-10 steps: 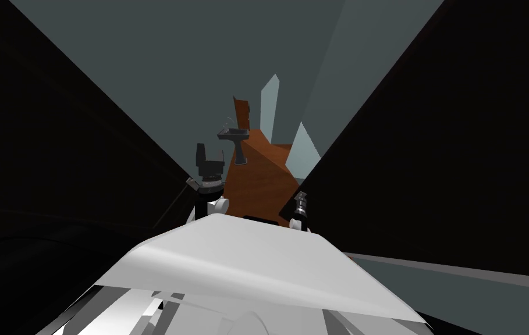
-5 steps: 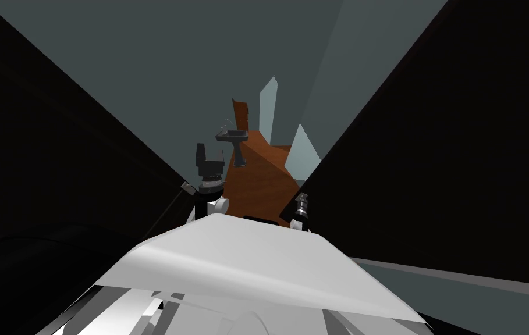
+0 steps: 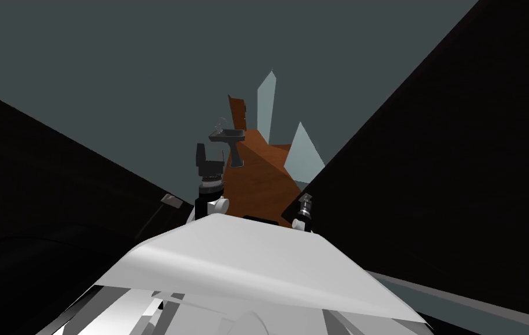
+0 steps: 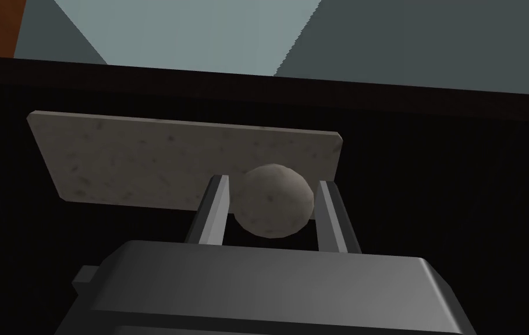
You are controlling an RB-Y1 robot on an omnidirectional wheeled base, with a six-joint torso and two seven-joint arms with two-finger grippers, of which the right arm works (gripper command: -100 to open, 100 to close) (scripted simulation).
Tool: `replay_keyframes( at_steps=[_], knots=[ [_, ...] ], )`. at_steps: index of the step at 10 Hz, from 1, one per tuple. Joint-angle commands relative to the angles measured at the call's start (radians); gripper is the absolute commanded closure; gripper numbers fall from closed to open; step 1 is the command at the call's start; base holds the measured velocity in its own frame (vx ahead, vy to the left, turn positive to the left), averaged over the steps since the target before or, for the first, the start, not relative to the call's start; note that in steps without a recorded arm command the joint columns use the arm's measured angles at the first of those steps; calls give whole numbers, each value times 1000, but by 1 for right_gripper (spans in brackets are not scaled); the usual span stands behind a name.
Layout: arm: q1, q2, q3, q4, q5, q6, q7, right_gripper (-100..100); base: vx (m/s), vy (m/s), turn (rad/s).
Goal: Push the door open
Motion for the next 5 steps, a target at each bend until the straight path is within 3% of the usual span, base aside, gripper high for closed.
replay_keyframes(
  at_steps=[1, 3, 4, 5],
  knots=[
    [-14, -10, -25, 16, -14, -2, 5, 100, 198, 23, -52],
    [-17, -8, -49, 16, -29, 3, 13, 100, 240, 21, -79],
    [-21, -7, -38, 33, -24, -1, 8, 100, 99, 7, -31],
    [-22, -14, -57, 32, -36, -5, 14, 100, 148, -21, -28]
  ],
)
